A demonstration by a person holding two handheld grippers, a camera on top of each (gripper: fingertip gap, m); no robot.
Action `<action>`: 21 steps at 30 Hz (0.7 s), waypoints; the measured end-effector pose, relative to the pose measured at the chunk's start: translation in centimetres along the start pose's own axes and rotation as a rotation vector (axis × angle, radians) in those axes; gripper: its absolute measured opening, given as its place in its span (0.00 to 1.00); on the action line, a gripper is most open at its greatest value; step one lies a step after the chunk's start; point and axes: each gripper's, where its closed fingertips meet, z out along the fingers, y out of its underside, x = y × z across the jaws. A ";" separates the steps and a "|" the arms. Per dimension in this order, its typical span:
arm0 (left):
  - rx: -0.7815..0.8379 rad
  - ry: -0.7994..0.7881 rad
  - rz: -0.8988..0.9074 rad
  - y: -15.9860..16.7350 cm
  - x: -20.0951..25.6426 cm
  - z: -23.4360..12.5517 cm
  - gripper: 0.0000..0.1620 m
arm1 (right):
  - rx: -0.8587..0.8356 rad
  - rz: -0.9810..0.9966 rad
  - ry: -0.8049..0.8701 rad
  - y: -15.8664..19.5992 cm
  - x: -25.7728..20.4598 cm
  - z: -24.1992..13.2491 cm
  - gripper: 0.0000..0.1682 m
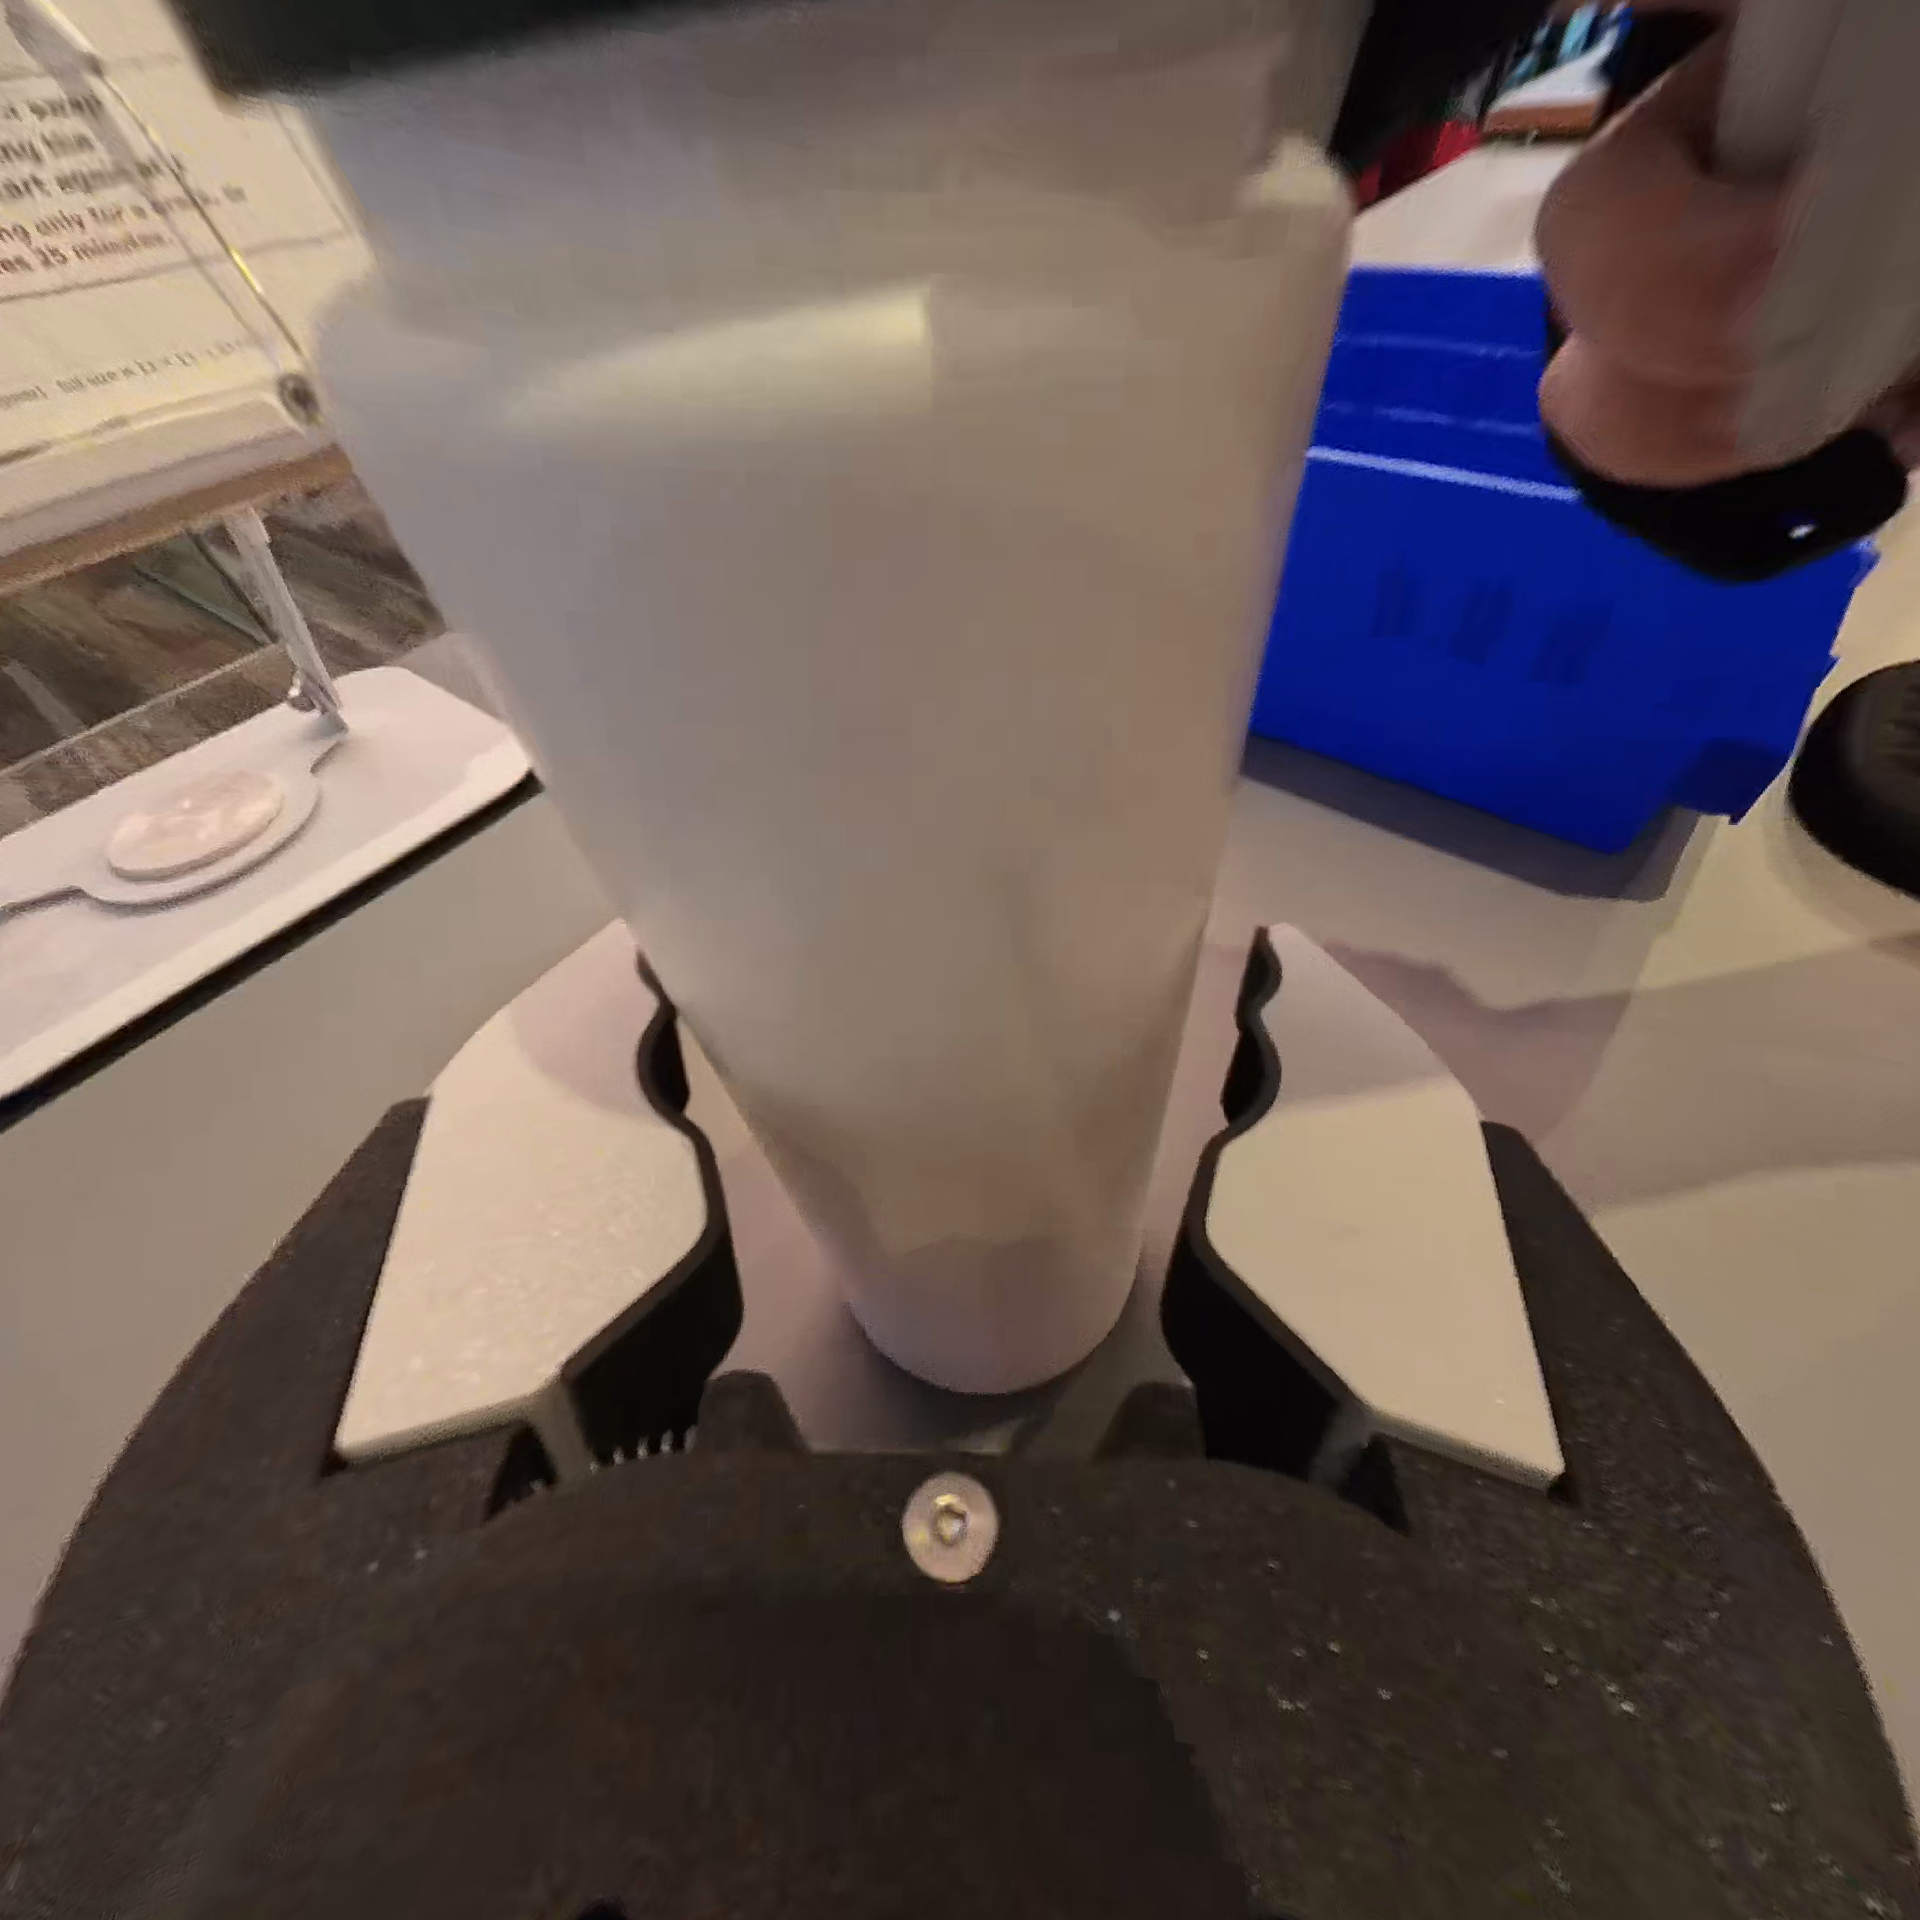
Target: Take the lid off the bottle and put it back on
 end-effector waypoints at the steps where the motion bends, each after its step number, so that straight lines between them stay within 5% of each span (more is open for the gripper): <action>1: 0.014 0.011 -0.004 -0.3 0.0 -0.1 0.59 | 0.004 -0.009 -0.004 -0.1 -0.1 0.0 0.41; 10: 0.017 0.129 -0.032 -0.4 0.6 -0.2 0.53 | -0.001 -0.032 -0.111 0.2 0.0 -0.6 0.41; 21: 0.032 0.656 0.119 -0.2 7.8 -3.3 0.52 | 0.085 -0.168 -0.694 1.0 -5.4 -5.2 0.41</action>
